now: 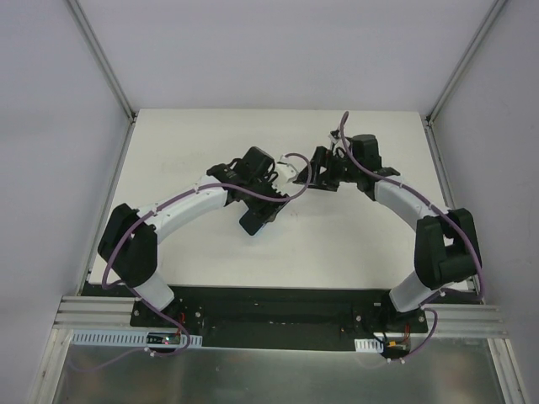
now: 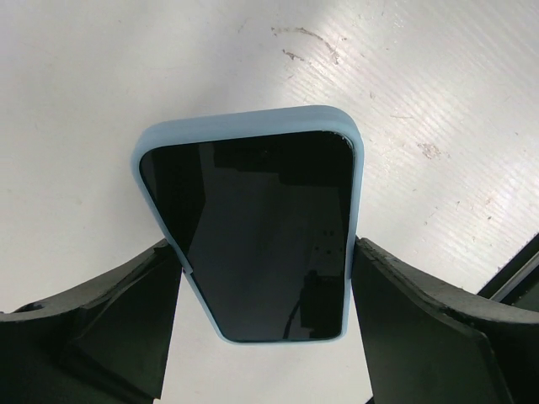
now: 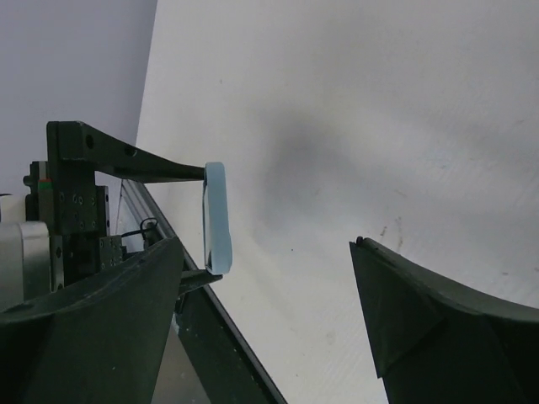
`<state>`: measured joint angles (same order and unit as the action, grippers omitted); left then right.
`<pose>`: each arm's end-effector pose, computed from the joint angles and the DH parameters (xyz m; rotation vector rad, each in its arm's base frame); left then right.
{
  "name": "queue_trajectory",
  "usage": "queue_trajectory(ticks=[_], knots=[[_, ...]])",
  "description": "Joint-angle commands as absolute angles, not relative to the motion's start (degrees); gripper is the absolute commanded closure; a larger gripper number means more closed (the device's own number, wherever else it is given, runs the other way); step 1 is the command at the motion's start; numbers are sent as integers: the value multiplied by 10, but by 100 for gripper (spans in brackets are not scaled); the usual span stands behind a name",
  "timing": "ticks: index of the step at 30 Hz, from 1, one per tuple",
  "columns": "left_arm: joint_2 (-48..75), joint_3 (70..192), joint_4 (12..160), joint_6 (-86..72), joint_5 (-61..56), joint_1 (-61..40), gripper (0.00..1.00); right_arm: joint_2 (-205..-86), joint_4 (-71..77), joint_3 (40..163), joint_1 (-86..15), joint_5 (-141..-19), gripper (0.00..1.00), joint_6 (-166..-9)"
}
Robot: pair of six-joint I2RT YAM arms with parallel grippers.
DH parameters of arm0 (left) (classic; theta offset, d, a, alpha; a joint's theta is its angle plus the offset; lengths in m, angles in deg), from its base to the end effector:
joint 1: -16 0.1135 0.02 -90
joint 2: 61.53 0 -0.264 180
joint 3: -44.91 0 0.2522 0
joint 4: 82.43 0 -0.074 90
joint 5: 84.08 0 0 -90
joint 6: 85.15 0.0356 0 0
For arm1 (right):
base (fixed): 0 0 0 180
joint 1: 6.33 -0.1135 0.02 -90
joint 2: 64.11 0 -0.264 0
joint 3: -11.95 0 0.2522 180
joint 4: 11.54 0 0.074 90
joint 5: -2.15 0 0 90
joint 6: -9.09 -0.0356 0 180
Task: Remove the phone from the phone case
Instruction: Pick up the phone at the center of the board, then adjust the phone.
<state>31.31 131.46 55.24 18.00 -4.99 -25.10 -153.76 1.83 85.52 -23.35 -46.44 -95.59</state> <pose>0.2637 -0.2390 0.2678 1.1947 2.1384 -0.4501 0.3263 0.1245 0.2581 -0.4995 2.0626 1.0839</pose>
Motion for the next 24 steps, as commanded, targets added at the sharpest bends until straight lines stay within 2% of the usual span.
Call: queue_trajectory(ticks=[1, 16, 20, 24], knots=[[283, 1348, 570, 194, -17, -264, 100, -1571, -45, 889, -250, -394, 12, -1020], [311, 1375, 574, 210, 4, -280, 100, -1611, -53, 895, -304, -364, 21, -1017], [315, 1379, 574, 210, 2, -281, 100, -1624, -46, 901, -313, -363, 29, -1011], [319, 1379, 574, 211, 1, -283, 100, -1633, -45, 908, -318, -356, 43, -1010]])
